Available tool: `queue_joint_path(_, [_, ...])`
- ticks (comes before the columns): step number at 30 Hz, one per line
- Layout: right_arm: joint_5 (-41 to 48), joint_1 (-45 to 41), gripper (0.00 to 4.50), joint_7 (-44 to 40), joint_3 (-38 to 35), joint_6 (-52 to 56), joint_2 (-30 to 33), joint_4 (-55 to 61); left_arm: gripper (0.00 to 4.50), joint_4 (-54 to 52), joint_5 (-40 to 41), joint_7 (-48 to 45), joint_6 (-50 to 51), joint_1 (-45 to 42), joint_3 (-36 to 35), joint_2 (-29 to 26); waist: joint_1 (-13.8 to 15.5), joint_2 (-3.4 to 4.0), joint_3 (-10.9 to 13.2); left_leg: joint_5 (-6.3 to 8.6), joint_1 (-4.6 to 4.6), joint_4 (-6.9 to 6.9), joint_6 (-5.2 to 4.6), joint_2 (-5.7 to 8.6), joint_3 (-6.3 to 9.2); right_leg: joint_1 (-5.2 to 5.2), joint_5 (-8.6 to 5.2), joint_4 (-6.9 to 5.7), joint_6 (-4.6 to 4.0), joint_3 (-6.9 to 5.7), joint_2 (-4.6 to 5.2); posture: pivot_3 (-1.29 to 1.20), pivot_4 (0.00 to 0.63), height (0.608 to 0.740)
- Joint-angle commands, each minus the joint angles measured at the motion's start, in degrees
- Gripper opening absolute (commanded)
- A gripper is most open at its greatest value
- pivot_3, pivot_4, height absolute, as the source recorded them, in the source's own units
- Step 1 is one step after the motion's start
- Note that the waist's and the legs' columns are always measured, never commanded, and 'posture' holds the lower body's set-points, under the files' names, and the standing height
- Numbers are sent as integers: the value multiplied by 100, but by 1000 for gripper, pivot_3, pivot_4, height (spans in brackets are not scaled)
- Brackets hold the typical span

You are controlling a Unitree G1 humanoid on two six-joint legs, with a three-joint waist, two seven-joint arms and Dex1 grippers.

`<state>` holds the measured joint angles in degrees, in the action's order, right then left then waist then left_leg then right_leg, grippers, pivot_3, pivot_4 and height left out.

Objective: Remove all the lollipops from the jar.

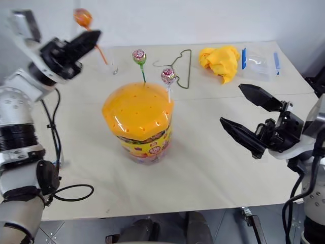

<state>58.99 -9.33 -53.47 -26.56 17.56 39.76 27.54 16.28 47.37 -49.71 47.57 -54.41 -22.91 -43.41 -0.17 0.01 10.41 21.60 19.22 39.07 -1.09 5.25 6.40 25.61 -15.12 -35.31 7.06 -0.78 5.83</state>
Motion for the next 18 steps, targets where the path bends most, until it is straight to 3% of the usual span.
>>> queue_joint_path(1, [11, -122, 4500, -152, 45, -27, 24, -37, 28, -301, -487, 323, 487, 842, -10, -786, -14, 2, -1, 1, -6, -2, 2, 3, 6, 1, 0, -3, 0, 12, -7, 0, 150, 740])
queue_joint_path(4, [-152, -169, 4500, -449, 205, -26, 145, -164, 28, -1034, -861, 253, 832, 2348, 157, -1558, 7, 2, -1, 2, -2, 2, 4, 3, 14, 4, -1, -4, -2, 32, -9, 0, 150, 740])
queue_joint_path(6, [-197, -133, 4500, -586, 242, 11, 186, -225, 28, -1536, -918, 375, 1116, 3246, -49, -1752, 22, -1, 1, 3, 1, 1, 3, 4, 19, 3, -2, -3, -4, 56, -9, 0, 150, 740])
queue_joint_path(8, [-316, -94, 4500, -718, 349, 32, 197, -379, 28, -2226, -900, 668, 1474, 4330, -457, -1575, 55, -1, 1, 5, 7, 0, 0, 4, 27, 2, -1, 7, -5, 58, -9, 0, 150, 740])
queue_joint_path(10, [-505, -94, 4500, -868, 467, -49, 202, -507, 28, -2656, -846, 1040, 1704, 4884, -740, -1237, 142, 0, 2, 9, 7, -1, -6, 4, 27, -1, -1, 13, -5, 60, -6, 0, 150, 740])
queue_joint_path(16, [-717, -226, 4500, -1131, 614, -28, 264, -767, 28, -3062, -967, 1648, 1965, 5540, -983, -711, 219, -1, 3, 8, 4, 5, -1, 2, 29, -8, 1, 33, -8, 56, -7, 0, 150, 740])
queue_joint_path(18, [-762, -256, 4500, -1197, 599, -17, 306, -848, 523, -3093, -1002, 1650, 1976, 5694, -987, -728, 188, -1, 2, 8, 0, 5, 2, -1, 26, -7, 1, 29, -9, 56, -9, 0, 150, 740])
